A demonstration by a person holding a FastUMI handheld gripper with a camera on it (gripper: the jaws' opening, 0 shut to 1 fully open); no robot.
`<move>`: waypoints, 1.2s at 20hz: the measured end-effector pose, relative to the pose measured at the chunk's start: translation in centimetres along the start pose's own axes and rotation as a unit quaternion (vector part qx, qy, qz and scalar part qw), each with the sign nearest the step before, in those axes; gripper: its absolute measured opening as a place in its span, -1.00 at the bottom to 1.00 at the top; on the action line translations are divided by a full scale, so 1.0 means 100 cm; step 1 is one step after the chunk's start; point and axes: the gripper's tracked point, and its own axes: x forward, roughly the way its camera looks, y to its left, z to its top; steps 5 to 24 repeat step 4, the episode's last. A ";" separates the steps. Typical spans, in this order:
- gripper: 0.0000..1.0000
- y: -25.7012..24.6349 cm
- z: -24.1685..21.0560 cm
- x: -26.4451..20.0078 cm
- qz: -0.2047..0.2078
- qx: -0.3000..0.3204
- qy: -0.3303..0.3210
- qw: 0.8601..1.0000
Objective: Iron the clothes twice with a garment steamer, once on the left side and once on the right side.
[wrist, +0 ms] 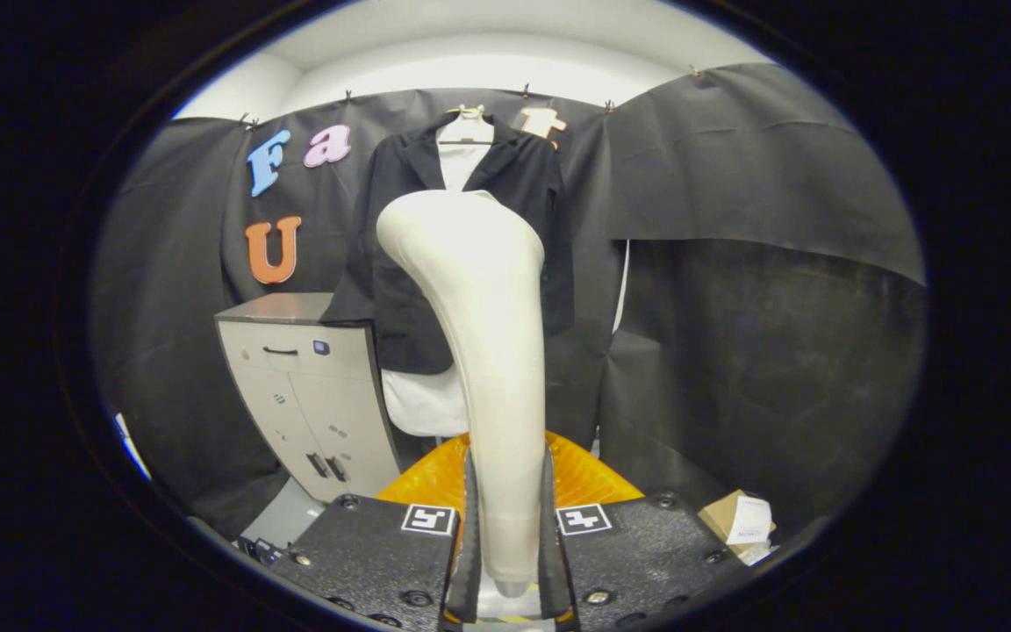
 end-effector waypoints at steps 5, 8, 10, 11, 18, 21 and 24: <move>-0.42 -0.012 -0.006 -0.004 0.024 -0.015 0.004 1.000; -0.42 -0.012 -0.006 -0.004 0.024 -0.015 0.004 1.000; -0.42 -0.012 -0.006 -0.004 0.024 -0.015 0.004 1.000; -0.42 -0.012 -0.006 -0.004 0.024 -0.015 0.004 1.000; -0.42 -0.012 -0.006 -0.004 0.024 -0.015 0.004 1.000; -0.42 -0.012 -0.006 -0.004 0.024 -0.015 0.004 1.000; -0.42 -0.012 -0.006 -0.004 0.024 -0.015 0.004 1.000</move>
